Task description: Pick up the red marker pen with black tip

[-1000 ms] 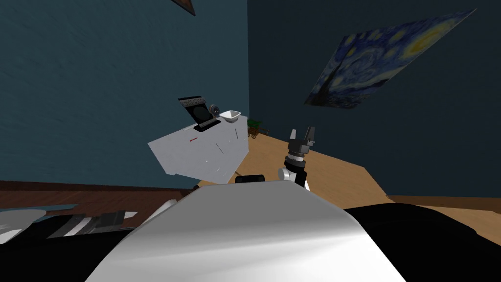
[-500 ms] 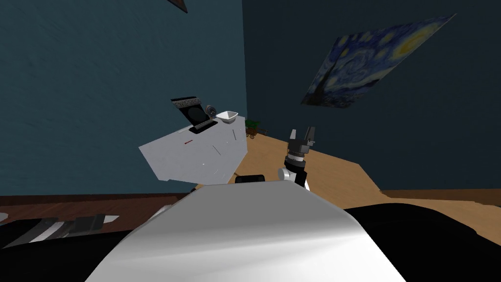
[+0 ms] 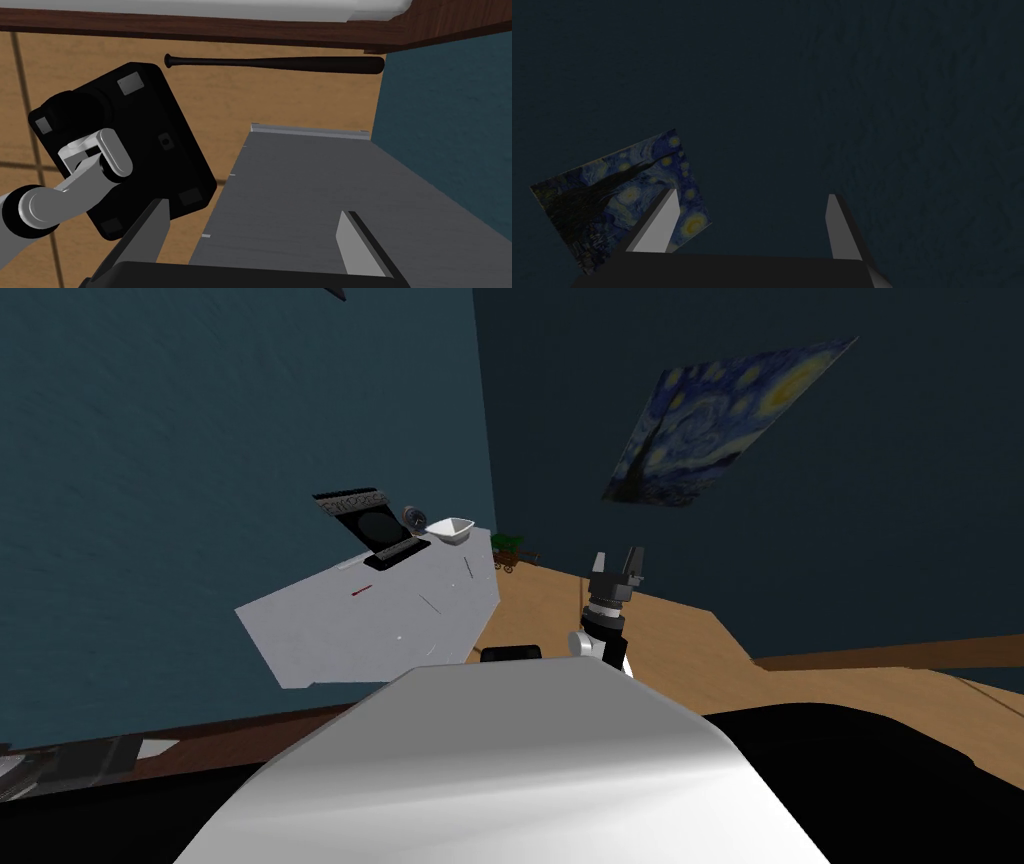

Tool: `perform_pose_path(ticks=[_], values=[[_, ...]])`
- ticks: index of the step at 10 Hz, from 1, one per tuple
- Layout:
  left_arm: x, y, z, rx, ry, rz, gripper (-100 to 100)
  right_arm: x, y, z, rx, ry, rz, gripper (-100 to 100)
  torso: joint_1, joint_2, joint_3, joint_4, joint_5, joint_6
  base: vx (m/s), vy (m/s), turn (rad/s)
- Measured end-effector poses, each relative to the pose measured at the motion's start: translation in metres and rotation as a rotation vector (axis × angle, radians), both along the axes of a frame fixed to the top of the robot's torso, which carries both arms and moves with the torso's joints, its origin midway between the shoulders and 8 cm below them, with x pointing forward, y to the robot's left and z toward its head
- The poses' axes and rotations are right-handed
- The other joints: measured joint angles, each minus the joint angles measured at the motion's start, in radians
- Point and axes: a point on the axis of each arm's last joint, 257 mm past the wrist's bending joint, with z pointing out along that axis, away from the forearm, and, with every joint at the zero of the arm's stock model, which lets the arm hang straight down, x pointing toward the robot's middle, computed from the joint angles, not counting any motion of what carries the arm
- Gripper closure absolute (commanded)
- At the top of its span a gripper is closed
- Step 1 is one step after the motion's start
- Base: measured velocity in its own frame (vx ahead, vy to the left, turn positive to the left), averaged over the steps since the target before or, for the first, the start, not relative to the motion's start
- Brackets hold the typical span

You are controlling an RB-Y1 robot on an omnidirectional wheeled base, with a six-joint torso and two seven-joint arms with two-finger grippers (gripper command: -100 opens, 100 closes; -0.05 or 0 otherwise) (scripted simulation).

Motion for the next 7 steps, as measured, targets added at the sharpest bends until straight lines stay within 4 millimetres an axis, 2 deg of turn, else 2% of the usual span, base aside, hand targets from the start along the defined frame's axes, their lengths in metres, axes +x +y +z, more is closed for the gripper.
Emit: perform_pose_path(ticks=[1,2,7], values=[[-0.001,0.001,0.002,0.007,0.001,0.002,-100,0.0,0.0,0.0,0.0,0.0,0.0,0,0.002,0.002,0.001,0.0,0.001,-0.001,0.09,-0.022,-0.189],[0.0,0.013,0.018,0.038,0.001,0.008,-100,0.0,0.0,0.0,0.0,0.0,0.0,0,0.002,-0.001,0.0,0.0,0.0,0.001,0.094,-0.035,-0.147],[0.001,0.028,0.062,0.093,0.003,0.031,-100,0.0,0.0,0.0,0.0,0.0,0.0,0,0.0,-0.003,-0.002,-0.001,0.0,0.0,0.121,-0.045,-0.169]])
